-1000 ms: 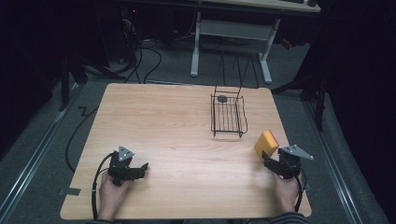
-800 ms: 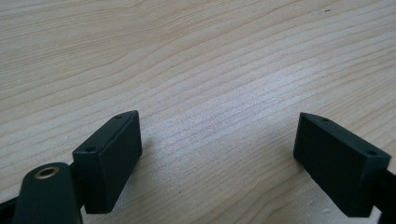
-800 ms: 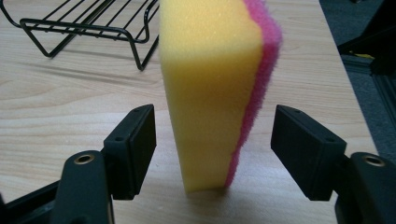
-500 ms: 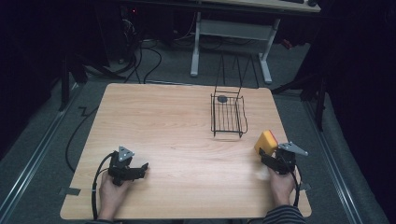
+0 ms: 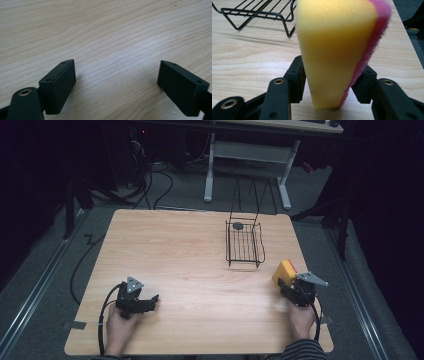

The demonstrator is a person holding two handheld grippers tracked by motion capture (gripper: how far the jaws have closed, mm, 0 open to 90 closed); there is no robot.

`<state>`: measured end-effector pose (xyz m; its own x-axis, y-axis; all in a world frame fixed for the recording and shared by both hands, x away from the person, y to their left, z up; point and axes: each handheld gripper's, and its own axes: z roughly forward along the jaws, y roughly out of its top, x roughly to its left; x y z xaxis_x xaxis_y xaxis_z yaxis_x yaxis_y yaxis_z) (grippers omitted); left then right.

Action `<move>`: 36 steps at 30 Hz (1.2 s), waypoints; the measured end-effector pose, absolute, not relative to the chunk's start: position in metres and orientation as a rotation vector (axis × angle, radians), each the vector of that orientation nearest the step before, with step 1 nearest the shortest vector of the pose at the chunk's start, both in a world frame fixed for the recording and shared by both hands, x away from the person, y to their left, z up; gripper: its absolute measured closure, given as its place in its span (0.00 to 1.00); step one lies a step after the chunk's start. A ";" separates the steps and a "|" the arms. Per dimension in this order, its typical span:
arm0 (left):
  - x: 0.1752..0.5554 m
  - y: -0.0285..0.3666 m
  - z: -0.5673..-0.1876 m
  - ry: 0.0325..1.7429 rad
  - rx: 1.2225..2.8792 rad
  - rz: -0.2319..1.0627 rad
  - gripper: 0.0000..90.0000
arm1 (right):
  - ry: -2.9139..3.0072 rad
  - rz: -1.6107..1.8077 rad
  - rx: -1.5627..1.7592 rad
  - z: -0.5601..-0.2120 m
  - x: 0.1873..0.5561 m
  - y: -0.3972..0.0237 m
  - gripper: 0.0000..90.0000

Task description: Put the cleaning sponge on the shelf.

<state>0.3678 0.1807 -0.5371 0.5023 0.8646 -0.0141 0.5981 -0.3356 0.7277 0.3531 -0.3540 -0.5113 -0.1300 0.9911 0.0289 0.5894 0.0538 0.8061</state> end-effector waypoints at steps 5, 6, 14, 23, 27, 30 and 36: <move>0.368 0.181 -0.537 1.194 2.061 0.498 0.17 | 1.778 0.923 1.570 -0.510 0.352 -0.353 0.63; 0.368 0.181 -0.537 1.194 2.061 0.498 0.17 | 1.777 0.924 1.565 -0.509 0.351 -0.353 0.64; 0.368 0.181 -0.537 1.194 2.061 0.498 0.17 | 1.786 0.936 1.559 -0.508 0.349 -0.354 0.67; 0.368 0.181 -0.537 1.194 2.061 0.498 0.17 | 1.777 0.971 1.559 -0.504 0.346 -0.356 0.67; 0.368 0.181 -0.537 1.194 2.061 0.498 0.17 | 1.790 0.970 1.550 -0.502 0.344 -0.356 0.67; 0.368 0.181 -0.537 1.194 2.061 0.498 0.17 | 1.794 0.982 1.542 -0.500 0.342 -0.356 0.67; 0.368 0.181 -0.537 1.192 2.063 0.500 0.17 | 1.786 1.016 1.532 -0.495 0.337 -0.357 0.67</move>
<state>0.3679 0.1809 -0.5370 0.5037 0.8638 -0.0121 0.5970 -0.3379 0.7276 0.3368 -0.3566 -0.4953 -0.1811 0.9820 0.0544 0.5488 0.0549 0.8342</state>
